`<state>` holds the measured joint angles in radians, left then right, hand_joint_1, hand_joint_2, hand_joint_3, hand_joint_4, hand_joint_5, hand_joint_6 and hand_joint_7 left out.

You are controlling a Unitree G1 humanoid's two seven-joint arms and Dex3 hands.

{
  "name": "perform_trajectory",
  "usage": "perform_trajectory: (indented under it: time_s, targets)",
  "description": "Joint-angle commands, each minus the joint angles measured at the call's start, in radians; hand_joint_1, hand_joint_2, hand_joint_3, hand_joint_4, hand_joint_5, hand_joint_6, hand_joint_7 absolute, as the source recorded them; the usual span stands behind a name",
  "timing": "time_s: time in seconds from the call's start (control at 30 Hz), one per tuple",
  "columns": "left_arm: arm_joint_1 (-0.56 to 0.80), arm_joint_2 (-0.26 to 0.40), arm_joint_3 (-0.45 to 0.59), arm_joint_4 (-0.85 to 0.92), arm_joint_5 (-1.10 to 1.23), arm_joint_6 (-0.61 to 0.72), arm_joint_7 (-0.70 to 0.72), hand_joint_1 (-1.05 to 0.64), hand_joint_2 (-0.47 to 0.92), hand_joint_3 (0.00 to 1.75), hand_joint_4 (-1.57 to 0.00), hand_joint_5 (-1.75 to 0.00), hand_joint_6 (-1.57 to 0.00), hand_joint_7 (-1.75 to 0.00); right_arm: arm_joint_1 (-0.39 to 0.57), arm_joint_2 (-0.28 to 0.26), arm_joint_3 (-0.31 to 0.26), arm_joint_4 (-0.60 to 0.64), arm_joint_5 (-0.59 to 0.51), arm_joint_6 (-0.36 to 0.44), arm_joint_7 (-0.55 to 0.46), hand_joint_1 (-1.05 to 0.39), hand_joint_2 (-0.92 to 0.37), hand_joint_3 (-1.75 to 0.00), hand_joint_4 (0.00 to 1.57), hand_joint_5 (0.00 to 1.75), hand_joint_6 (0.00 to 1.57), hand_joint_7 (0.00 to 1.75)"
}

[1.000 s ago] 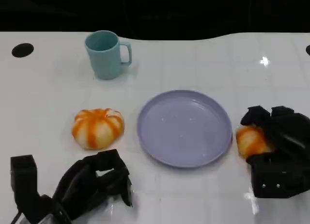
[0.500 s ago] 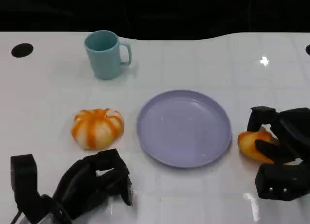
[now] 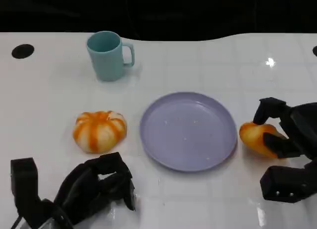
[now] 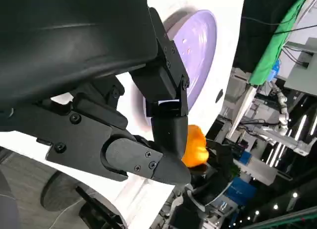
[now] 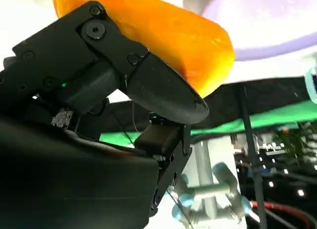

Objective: Grasp the bread from the table and place it into the plate.

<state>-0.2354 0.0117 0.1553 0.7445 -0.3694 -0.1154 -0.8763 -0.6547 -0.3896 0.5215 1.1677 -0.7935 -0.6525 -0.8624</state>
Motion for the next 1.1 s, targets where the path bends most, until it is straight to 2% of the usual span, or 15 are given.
perform_trajectory:
  time_s: [0.03, 0.33, 0.53, 0.77, 0.87, 0.93, 1.03, 1.1]
  targets:
    - [0.012, 0.012, 0.004, 0.006, 0.003, -0.004, 0.011, -0.70, 0.87, 0.00, -0.97, -1.41, -0.96, -1.00, -0.016, -0.019, -0.029, -0.028, 0.022, -0.009, -0.025, -1.05, -0.92, -1.58, 1.57, 1.75, 1.57, 1.75]
    - [0.011, 0.013, 0.002, 0.010, 0.007, -0.002, 0.016, -0.71, 0.87, 0.00, -0.98, -1.41, -0.97, -1.01, -0.010, -0.019, -0.066, -0.133, 0.031, -0.068, -0.055, -1.05, -0.92, -1.47, 1.57, 1.75, 1.57, 1.75]
    - [0.011, 0.010, 0.002, 0.014, 0.007, -0.017, 0.008, -0.70, 0.88, 0.00, -0.96, -1.43, -0.96, -1.02, -0.032, 0.005, -0.066, -0.170, 0.030, -0.098, -0.016, -1.05, -0.92, -1.40, 1.57, 1.75, 1.57, 1.75]
    - [0.010, 0.007, -0.001, 0.022, 0.006, -0.023, 0.008, -0.69, 0.88, 0.00, -0.95, -1.43, -0.96, -1.01, -0.087, 0.055, -0.038, -0.128, 0.015, -0.127, 0.048, -1.05, -0.92, -1.34, 1.57, 1.75, 1.57, 1.75]
    - [0.010, 0.007, -0.002, 0.026, 0.010, -0.037, 0.010, -0.69, 0.89, 0.00, -0.95, -1.44, -0.95, -1.02, -0.116, 0.098, -0.019, -0.081, 0.015, -0.135, 0.076, -1.05, -0.92, -1.29, 1.57, 1.75, 1.56, 1.75]
    - [0.009, 0.007, -0.001, 0.028, 0.010, -0.036, 0.013, -0.69, 0.89, 0.00, -0.95, -1.45, -0.95, -1.02, -0.134, 0.125, -0.011, -0.051, 0.017, -0.146, 0.093, -1.05, -0.92, -1.24, 1.57, 1.75, 1.43, 1.75]
    - [0.006, 0.007, -0.001, 0.032, 0.011, -0.036, 0.016, -0.69, 0.89, 0.00, -0.95, -1.45, -0.96, -1.02, -0.154, 0.155, 0.001, -0.014, 0.016, -0.149, 0.100, -1.05, -0.92, -1.21, 1.57, 1.75, 1.33, 1.75]
    - [0.004, 0.007, 0.000, 0.037, 0.009, -0.039, 0.013, -0.69, 0.89, 0.00, -0.96, -1.44, -0.96, -1.02, -0.163, 0.174, 0.003, 0.008, 0.028, -0.150, 0.127, -1.05, -0.92, -1.19, 1.54, 1.75, 1.18, 1.75]
